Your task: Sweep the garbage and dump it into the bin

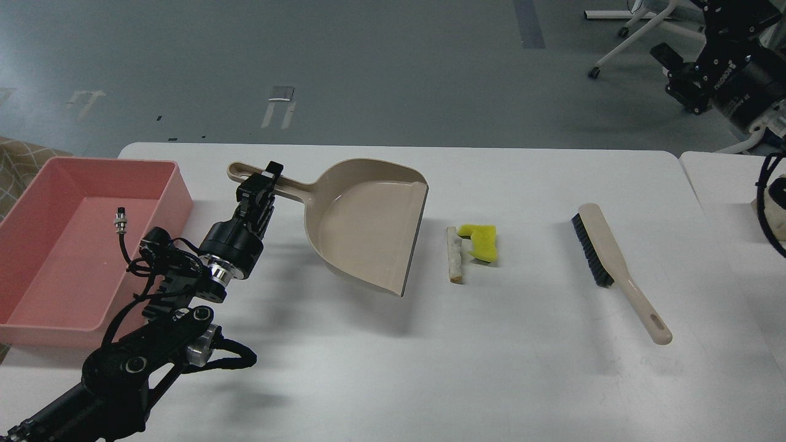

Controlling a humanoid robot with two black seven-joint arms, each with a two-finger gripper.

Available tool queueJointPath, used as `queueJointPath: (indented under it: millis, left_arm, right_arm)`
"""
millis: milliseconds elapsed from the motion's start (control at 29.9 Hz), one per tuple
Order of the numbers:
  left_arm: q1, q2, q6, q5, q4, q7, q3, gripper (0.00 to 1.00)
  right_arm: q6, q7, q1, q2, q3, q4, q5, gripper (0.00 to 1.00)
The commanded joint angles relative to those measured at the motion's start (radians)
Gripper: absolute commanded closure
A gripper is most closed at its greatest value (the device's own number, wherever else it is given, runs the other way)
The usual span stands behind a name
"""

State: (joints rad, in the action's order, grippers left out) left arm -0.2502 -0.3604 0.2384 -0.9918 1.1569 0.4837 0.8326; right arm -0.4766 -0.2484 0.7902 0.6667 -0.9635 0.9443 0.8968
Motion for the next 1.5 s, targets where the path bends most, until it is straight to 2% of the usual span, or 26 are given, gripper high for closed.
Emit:
queueJointPath:
  millis: [0,200,534,635,802,1035,1236,1369,1403,1436,1470]
  left_arm:
    - [0.022,0.001,0.001,-0.001,0.000,0.005,0.008,0.71]
    - [0.031,0.003,0.022,-0.001,0.000,0.005,0.005,0.73]
    - [0.034,-0.002,0.027,0.001,-0.006,0.005,0.005,0.96]
    - [0.029,0.001,0.032,0.001,-0.011,0.005,0.003,1.00]
    - [0.025,0.003,0.033,-0.001,-0.016,0.005,0.002,1.00]
    - [0.023,0.003,0.055,-0.001,-0.022,0.005,0.005,1.00]
    - [0.022,0.023,0.058,0.001,-0.026,0.005,0.007,1.00]
    - [0.019,0.038,0.058,-0.001,-0.026,0.005,0.005,1.00]
    - [0.020,0.038,0.058,-0.001,-0.026,0.005,0.005,1.00]
    - [0.020,0.038,0.058,-0.001,-0.026,0.005,0.005,1.00]
    - [0.022,0.038,0.058,-0.001,-0.028,0.005,0.007,1.00]
  right_arm:
    - [-0.002,-0.002,0.023,0.062,0.103,0.042,0.078,0.00]
    - [-0.005,-0.002,0.029,0.085,0.158,0.139,0.246,0.00]
    - [-0.012,-0.002,0.023,0.234,0.285,0.261,0.274,0.00]
    - [-0.012,-0.002,0.023,0.261,0.305,0.263,0.313,0.00]
    - [-0.012,-0.002,0.018,0.287,0.312,0.266,0.413,0.01]
    - [-0.012,-0.002,-0.041,0.405,0.338,0.389,0.445,0.02]
    - [-0.012,0.004,-0.068,0.419,0.384,0.413,0.539,0.00]
    - [-0.012,0.034,-0.068,0.421,0.439,0.436,0.551,0.00]
    - [-0.012,0.058,-0.069,0.422,0.445,0.447,0.550,0.01]
    - [-0.012,0.058,-0.069,0.422,0.445,0.447,0.550,0.01]
    - [-0.012,0.087,-0.072,0.421,0.448,0.455,0.547,0.02]
